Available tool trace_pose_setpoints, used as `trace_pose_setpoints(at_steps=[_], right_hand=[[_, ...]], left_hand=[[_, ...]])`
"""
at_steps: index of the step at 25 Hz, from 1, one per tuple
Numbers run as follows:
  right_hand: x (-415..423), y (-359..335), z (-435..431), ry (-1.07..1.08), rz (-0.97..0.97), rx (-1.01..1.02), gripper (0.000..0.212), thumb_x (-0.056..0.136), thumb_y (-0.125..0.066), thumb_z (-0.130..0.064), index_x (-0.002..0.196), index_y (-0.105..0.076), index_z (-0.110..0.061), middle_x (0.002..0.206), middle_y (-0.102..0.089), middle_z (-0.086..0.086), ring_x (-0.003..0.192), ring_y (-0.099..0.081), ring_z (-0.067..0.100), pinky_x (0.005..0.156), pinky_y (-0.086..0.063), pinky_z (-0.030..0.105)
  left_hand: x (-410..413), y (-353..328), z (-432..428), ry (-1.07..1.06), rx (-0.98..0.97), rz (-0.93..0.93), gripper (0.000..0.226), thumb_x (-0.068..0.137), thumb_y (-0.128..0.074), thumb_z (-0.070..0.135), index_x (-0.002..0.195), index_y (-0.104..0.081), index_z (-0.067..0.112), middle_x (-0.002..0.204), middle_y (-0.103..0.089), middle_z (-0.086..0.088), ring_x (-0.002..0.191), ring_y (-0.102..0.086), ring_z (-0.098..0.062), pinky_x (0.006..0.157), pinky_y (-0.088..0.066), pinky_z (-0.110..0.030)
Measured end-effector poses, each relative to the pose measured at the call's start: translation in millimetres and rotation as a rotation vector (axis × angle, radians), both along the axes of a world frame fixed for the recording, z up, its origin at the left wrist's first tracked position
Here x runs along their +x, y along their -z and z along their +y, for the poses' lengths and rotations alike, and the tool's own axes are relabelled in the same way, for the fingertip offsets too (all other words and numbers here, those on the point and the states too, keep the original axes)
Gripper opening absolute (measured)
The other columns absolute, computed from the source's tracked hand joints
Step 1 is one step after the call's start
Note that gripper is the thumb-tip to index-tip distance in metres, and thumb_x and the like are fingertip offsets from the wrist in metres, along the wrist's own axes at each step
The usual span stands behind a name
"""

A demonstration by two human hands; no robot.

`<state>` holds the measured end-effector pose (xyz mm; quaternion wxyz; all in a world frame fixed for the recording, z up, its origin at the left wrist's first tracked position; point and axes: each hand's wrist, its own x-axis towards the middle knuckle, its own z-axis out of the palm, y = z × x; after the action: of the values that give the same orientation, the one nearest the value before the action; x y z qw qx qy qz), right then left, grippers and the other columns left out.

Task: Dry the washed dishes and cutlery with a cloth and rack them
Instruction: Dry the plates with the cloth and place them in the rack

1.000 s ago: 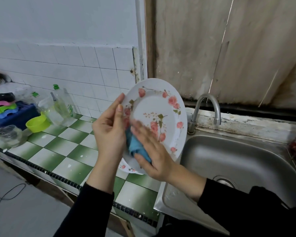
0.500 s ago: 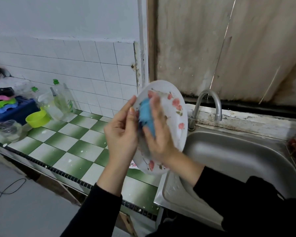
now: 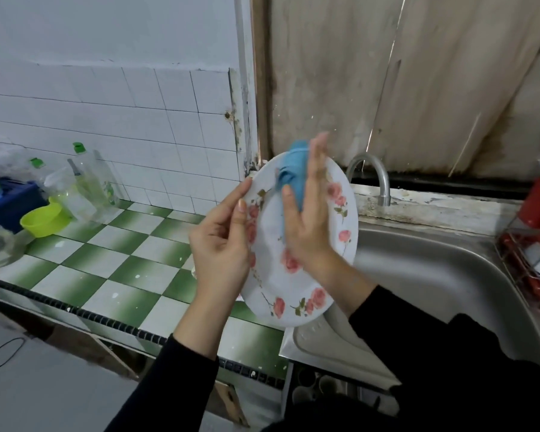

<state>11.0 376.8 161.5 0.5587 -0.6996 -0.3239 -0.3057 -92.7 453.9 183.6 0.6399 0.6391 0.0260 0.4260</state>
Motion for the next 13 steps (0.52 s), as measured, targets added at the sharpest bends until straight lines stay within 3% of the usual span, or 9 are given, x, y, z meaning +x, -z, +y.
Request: trace_pose_setpoints(at_steps=[2,4,7,10,13], right_hand=[[-38.0,28.5,2.8,-0.156,-0.164,-0.198,0.062,0.098,-0.041,-0.018,0.150,-0.011,-0.002,0.158,-0.013,0.014,0.149,-0.008,0.027,0.121,-0.009,0.046],[-57.8,68.5,-15.9,-0.139,-0.230,-0.382,0.064,0.095,-0.045,-0.021,0.149,-0.016,-0.003,0.156,-0.021,0.015,0.148,-0.016,0.028,0.120,-0.013,0.051],[-52.5,101.6,-56.8,0.094,-0.056,-0.415,0.066,0.094,-0.043,-0.025,0.153,-0.015,-0.015,0.160,-0.020,0.003,0.150,-0.012,0.022,0.120,-0.011,0.053],[-34.3,98.8,-92.2,0.236,0.288,-0.150,0.064,0.092,-0.046,-0.025,0.151,-0.023,-0.022,0.160,-0.017,-0.006,0.149,-0.014,0.017,0.120,-0.020,0.048],[-20.4,76.6,-130.8,0.328,0.563,0.233,0.057,0.090,-0.058,-0.013,0.145,-0.042,-0.023,0.139,-0.050,-0.002,0.128,-0.050,0.021,0.105,-0.046,0.042]], left_hand=[[-0.5,3.9,5.3,-0.007,-0.071,-0.028,0.031,0.099,-0.048,0.003,0.111,-0.062,0.028,0.063,-0.066,0.019,0.056,-0.057,0.005,0.057,-0.048,-0.010],[-2.6,6.1,16.7,-0.020,-0.119,-0.049,0.030,0.099,-0.048,0.002,0.114,-0.062,0.025,0.082,-0.072,0.020,0.077,-0.066,0.002,0.070,-0.052,-0.013],[-4.9,9.9,32.9,0.024,-0.221,-0.027,0.026,0.098,-0.050,0.003,0.107,-0.066,0.020,0.091,-0.074,0.017,0.088,-0.069,-0.002,0.074,-0.053,-0.016],[-1.9,11.8,31.6,0.041,-0.278,-0.017,0.027,0.097,-0.051,0.004,0.104,-0.070,0.022,0.092,-0.075,0.012,0.091,-0.070,-0.007,0.076,-0.054,-0.019],[3.2,11.4,12.3,0.039,-0.302,-0.005,0.026,0.099,-0.049,0.004,0.116,-0.062,0.017,0.086,-0.074,0.017,0.087,-0.069,-0.002,0.075,-0.053,-0.016]])
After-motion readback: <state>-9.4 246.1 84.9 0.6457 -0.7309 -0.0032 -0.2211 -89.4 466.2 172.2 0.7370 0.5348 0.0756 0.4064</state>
